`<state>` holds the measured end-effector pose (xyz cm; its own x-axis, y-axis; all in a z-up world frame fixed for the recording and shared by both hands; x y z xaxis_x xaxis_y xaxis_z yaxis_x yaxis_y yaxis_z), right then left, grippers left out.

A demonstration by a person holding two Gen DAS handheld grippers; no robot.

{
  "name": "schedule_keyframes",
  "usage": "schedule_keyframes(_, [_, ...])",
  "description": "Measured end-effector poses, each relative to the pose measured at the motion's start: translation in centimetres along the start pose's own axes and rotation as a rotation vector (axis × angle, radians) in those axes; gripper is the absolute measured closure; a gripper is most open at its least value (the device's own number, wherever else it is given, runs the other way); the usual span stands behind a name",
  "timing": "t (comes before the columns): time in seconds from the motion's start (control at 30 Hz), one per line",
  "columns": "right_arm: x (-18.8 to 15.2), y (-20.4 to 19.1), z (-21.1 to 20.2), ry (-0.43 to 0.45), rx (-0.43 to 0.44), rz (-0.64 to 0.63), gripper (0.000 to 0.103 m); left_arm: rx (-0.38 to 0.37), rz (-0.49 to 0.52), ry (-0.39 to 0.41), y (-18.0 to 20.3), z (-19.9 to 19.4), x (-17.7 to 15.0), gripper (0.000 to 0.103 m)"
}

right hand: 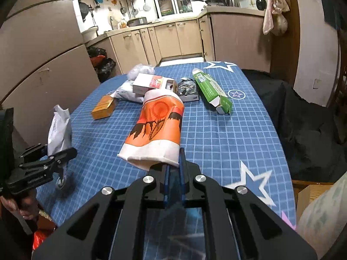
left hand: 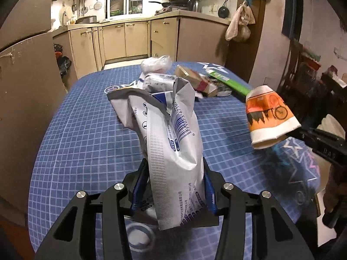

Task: Collect trash
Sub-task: 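Grasp the white plastic bag with the left tool while the right tool grasps the orange paper cup, then carry the white bag and orange cup in both tools over the white bucket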

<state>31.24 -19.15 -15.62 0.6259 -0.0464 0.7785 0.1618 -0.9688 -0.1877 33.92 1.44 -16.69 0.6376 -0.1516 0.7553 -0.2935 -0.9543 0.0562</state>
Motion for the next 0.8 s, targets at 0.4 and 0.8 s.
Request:
schedule_keyframes(0.4, [1.1,2.0,-5.6,0.106,-0.045,0.022,0.099,-0.093,0.085,0.046,7.8,-1.2,2.3,0.055])
schedule_keyframes(0.8, [1.9,5.9,-9.7,0.194,-0.108,0.075,0.102,-0.136,0.149,0.069,14.3,-1.1,4.9,0.055])
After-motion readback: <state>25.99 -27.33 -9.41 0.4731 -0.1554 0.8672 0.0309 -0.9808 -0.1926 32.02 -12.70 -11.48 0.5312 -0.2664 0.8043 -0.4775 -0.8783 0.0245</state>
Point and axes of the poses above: each gripper's, at about its wrist camera, not at the fingertips, and z roughly the way its jaws point, y to its right, x to its top, the point moved 7 cm from there along z, roughly the way its jaws point, and after that the axes turned 3 degrees about y, right-handed, at the moved point
